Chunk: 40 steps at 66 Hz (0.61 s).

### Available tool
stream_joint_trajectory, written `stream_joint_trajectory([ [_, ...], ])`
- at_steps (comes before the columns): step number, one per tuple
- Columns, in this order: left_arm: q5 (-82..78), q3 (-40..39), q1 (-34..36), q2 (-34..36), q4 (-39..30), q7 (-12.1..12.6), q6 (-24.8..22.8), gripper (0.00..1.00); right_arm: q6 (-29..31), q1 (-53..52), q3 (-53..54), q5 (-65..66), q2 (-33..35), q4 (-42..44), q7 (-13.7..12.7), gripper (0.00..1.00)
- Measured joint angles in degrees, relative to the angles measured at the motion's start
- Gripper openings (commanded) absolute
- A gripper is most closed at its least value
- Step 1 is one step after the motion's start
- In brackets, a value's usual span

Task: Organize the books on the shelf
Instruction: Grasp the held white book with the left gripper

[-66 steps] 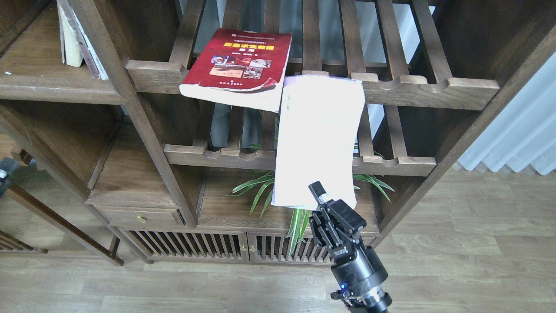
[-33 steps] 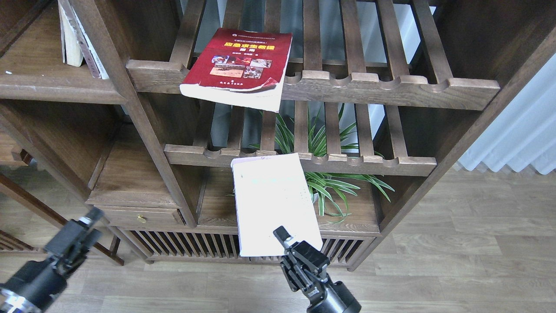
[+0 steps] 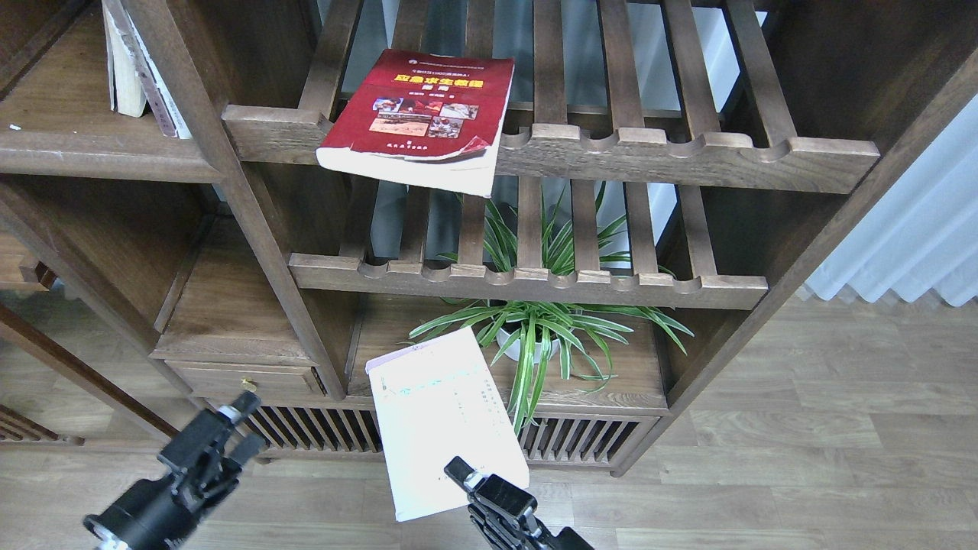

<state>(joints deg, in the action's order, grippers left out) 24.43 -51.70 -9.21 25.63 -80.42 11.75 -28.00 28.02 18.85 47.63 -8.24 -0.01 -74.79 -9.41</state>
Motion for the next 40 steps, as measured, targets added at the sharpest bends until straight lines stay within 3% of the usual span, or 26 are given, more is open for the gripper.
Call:
stream_joint_trajectory([
  [22, -0.23, 4.54, 2.56, -4.57, 0.58, 0.03, 0.00, 0.97, -0.02, -0.05, -2.40, 0.13, 0.01, -0.60, -1.88, 0.07],
  [40, -0.40, 5.99, 3.03, -7.36, 0.62, -0.04, 0.00, 0.80, -0.02, -0.06, -3.19, 0.21, 0.02, -1.04, -2.64, 0.08],
])
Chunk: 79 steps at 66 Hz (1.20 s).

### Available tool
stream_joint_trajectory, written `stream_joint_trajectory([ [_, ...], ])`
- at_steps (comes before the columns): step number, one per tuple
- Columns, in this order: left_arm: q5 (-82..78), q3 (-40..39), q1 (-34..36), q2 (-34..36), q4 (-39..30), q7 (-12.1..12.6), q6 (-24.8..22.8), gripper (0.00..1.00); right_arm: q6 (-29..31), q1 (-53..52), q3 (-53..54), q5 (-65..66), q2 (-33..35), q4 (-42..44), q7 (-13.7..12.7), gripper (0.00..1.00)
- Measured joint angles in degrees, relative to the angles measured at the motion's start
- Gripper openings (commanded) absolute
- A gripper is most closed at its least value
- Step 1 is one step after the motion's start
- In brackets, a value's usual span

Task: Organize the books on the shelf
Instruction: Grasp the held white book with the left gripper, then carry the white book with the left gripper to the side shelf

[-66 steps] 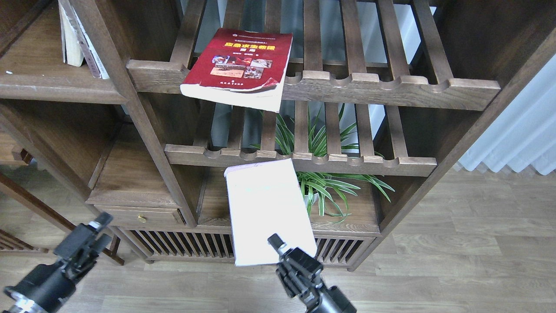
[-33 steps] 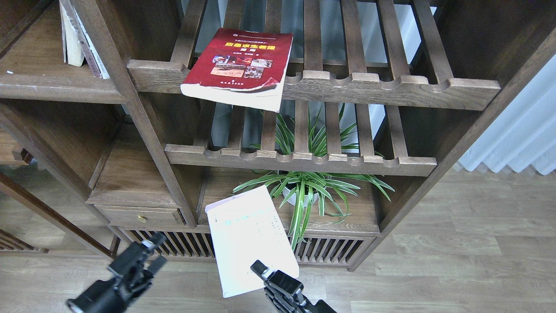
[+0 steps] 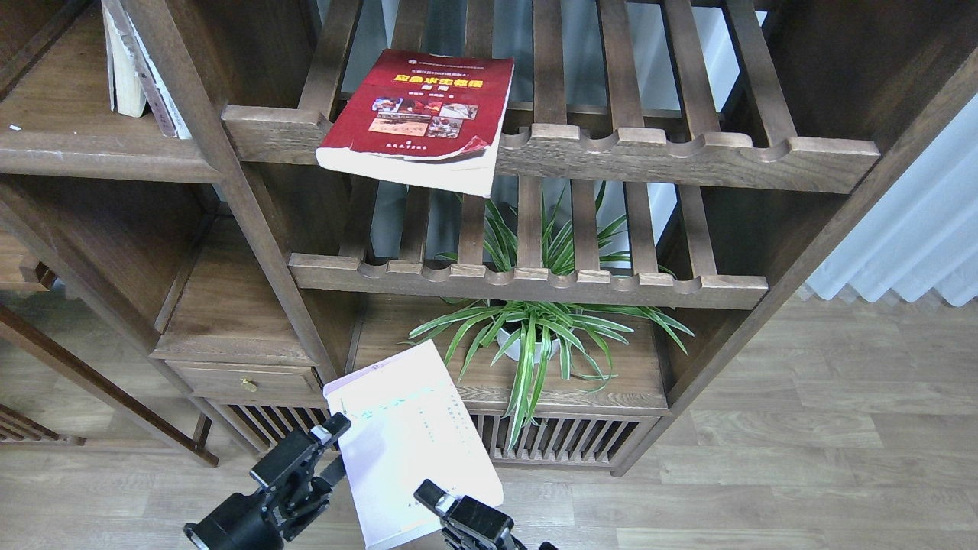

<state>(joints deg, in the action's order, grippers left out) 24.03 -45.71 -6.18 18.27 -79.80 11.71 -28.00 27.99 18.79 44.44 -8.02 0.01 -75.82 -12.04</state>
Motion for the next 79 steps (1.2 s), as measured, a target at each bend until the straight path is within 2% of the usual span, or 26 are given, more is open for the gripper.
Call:
stream_joint_trajectory([
  [11, -0.02, 1.00, 0.38, -0.29, 0.00, 0.07, 0.00, 0.58, 0.00, -0.01, -0.51, -0.01, 0.01, -0.02, -0.02, 0.08],
  [13, -0.02, 1.25, 0.45, -0.36, 0.00, 0.13, 0.00, 0.45, 0.00, -0.01, -0.68, 0.00, 0.01, -0.02, -0.02, 0.08],
  [20, 0.00, 1.53, 0.54, -0.42, -0.06, 0.16, 0.00, 0.24, 0.00, -0.01, -0.80, 0.05, 0.01, -0.03, -0.02, 0.08],
  [29, 0.06, 1.73, 0.64, -0.43, -0.24, 0.14, 0.00, 0.12, 0.00, -0.01, -0.90, 0.14, 0.01, -0.03, -0.03, 0.12],
  [36, 0.12, 1.71, 0.67, -0.44, -0.29, 0.10, 0.00, 0.10, 0.00, -0.01, -0.91, 0.18, 0.01, -0.03, -0.03, 0.20],
  [49, 0.17, 0.82, 0.74, -0.18, -0.44, 0.07, 0.00, 0.09, 0.00, -0.01, -0.90, 0.18, 0.01, -0.03, -0.02, 0.58],
  [53, 0.17, 0.66, 0.74, -0.04, -0.49, 0.07, 0.00, 0.09, 0.00, 0.00, -0.90, 0.23, 0.01, -0.03, -0.02, 0.74],
  [56, 0.18, 0.51, 0.74, 0.06, -0.50, 0.07, 0.00, 0.09, 0.00, 0.00, -0.91, 0.35, 0.01, -0.14, -0.02, 0.81],
  [60, 0.25, -0.13, 0.71, 0.17, -0.59, 0.07, 0.00, 0.09, 0.00, 0.00, -0.90, 0.69, 0.01, -0.36, -0.02, 0.87],
  [69, 0.29, -4.14, 0.46, 1.94, -1.23, 0.30, 0.00, 0.08, 0.01, 0.00, -0.90, 1.68, 0.01, -0.57, 0.01, 0.93],
  [79, 0.17, -9.30, -0.31, 8.87, -2.73, 0.28, 0.00, 0.08, 0.00, 0.10, 0.43, 2.11, -0.15, -0.78, 0.28, 0.94],
])
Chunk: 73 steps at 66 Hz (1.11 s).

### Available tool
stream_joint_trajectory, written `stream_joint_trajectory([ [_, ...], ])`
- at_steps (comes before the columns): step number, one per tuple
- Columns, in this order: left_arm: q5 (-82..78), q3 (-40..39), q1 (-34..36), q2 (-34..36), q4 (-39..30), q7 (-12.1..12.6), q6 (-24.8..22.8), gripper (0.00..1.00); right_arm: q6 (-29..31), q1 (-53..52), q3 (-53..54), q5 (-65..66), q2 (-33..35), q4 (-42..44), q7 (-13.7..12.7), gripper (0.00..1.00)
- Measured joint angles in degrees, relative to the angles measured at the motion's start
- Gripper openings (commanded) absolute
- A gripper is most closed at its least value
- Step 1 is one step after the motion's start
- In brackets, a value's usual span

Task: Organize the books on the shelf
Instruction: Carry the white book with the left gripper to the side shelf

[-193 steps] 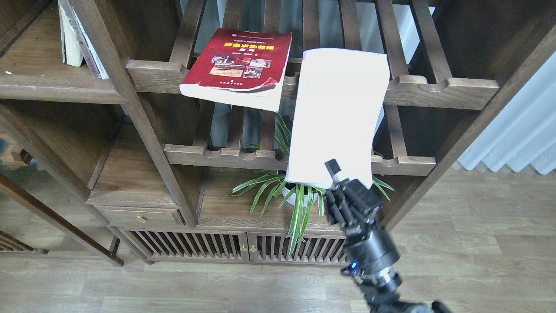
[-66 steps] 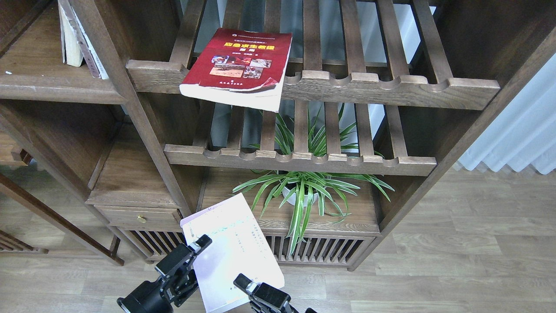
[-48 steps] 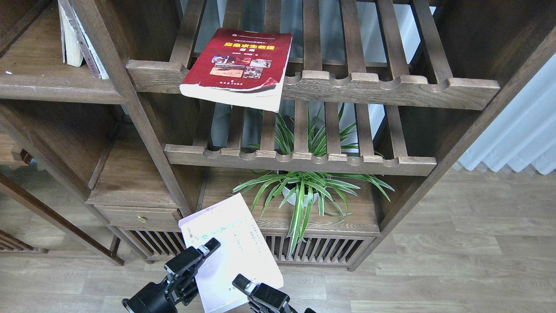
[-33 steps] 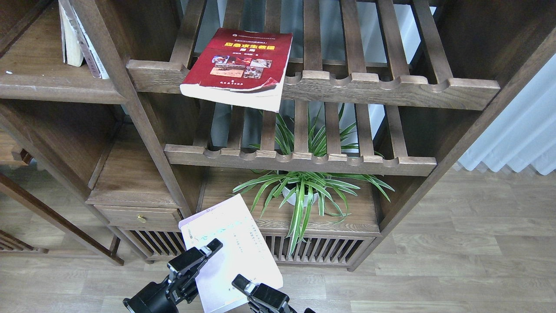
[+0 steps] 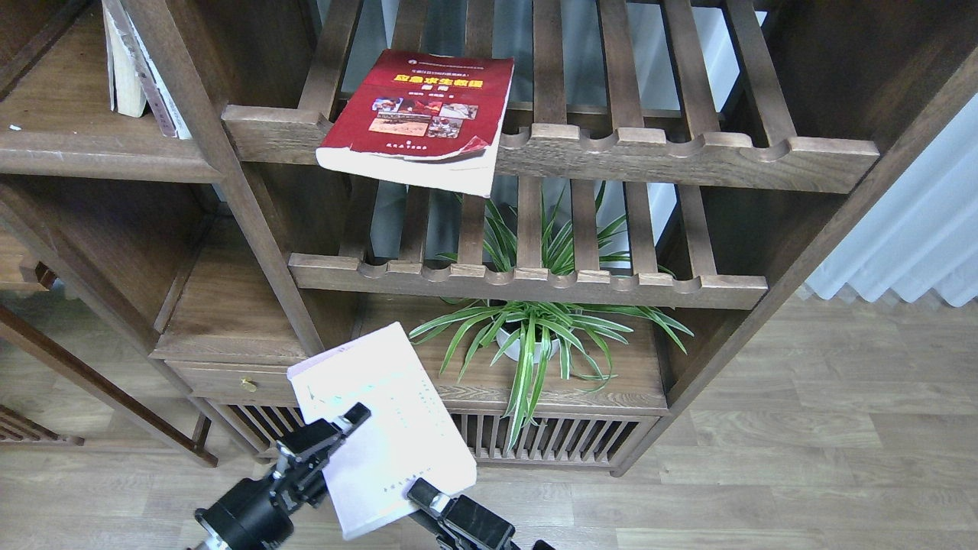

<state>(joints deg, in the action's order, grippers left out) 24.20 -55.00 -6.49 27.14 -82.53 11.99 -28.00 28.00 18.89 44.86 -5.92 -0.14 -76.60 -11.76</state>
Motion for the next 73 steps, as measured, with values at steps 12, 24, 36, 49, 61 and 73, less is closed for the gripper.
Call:
stream_joint_trajectory([
  [12, 0.54, -6.25, -2.12, 11.23, -1.01, -0.82, 0.00, 0.08, 0.00, -0.35, 1.84, -0.19, 0.11, -0.04, 0.09, 0.94],
  [24, 0.77, -18.19, -4.24, 16.58, -1.50, -1.61, 0.00, 0.08, 0.00, -0.52, 1.97, -0.23, 0.14, -0.04, 0.09, 0.94],
  [36, 0.65, -27.47, -4.44, 23.62, -2.35, -0.92, 0.00, 0.08, 0.00, -0.60, 2.13, -0.19, 0.14, 0.00, 0.07, 0.94],
  [49, 0.62, -35.94, -4.41, 29.95, -3.12, -0.83, 0.00, 0.09, 0.00, -0.61, 2.17, 0.12, 0.14, 0.12, -0.01, 0.93],
  [61, 0.42, -39.90, -3.75, 34.64, -2.96, -0.85, 0.00, 0.09, 0.00, -0.61, 2.23, 0.20, 0.14, 0.14, -0.02, 0.93],
  [73, -1.14, -40.85, 0.99, 36.22, -1.05, 1.07, 0.00, 0.09, 0.00, -0.61, 2.24, 0.21, 0.14, 0.14, -0.02, 0.93],
])
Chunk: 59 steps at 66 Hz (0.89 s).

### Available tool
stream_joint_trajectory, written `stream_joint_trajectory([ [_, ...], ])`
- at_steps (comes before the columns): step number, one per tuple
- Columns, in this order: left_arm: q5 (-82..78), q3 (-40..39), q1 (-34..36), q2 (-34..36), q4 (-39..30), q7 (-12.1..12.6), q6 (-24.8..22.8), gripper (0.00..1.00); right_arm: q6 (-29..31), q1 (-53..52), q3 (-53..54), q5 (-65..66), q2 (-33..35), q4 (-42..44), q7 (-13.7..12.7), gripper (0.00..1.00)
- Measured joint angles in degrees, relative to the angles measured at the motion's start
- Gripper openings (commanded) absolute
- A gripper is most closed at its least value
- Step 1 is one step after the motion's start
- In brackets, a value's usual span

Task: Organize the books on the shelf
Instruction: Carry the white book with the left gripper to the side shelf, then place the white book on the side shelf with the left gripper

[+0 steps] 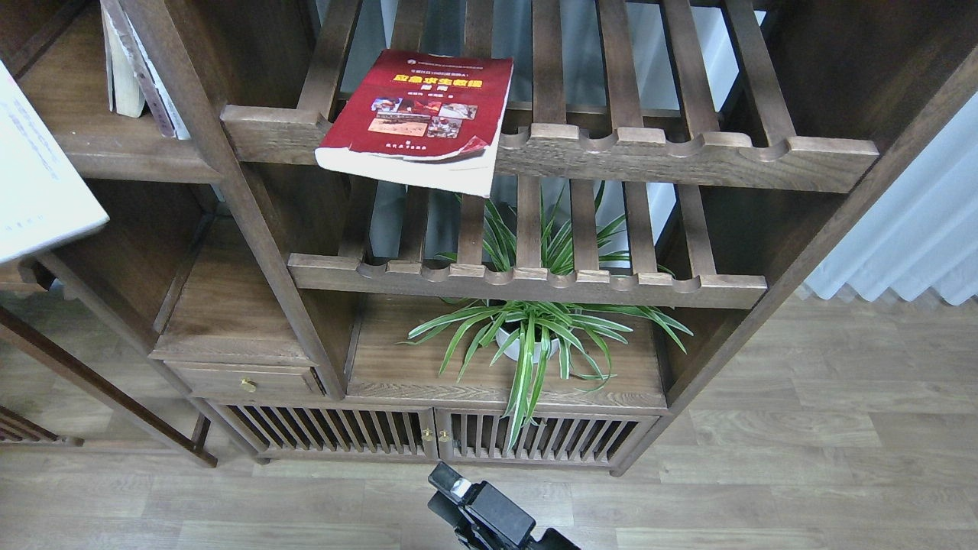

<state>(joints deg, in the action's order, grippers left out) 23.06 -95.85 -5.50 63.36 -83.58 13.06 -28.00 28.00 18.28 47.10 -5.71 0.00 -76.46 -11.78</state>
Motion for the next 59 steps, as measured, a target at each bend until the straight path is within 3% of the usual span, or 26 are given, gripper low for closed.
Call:
stream_joint_trajectory([
  [8, -4.43, 0.36, 7.38, 0.03, 2.46, 1.91, 0.00, 0.10, 0.00, 0.00, 0.36, 0.00, 0.00, 0.00, 0.01, 0.93],
  [27, -26.03, 0.88, 25.36, -3.21, 7.42, 2.55, 0.00, 0.11, 0.00, 0.00, 0.70, 0.00, 0.00, -0.13, 0.00, 0.93],
  [48, -41.12, 2.43, 36.86, -9.36, 9.42, 4.63, -0.02, 0.11, 0.00, 0.00, 0.72, 0.00, 0.00, -0.34, 0.02, 0.93],
  [59, -46.37, 6.96, 45.90, -11.49, 15.06, 5.04, -0.02, 0.12, 0.00, 0.00, 0.78, 0.00, 0.00, -0.43, 0.08, 0.93],
])
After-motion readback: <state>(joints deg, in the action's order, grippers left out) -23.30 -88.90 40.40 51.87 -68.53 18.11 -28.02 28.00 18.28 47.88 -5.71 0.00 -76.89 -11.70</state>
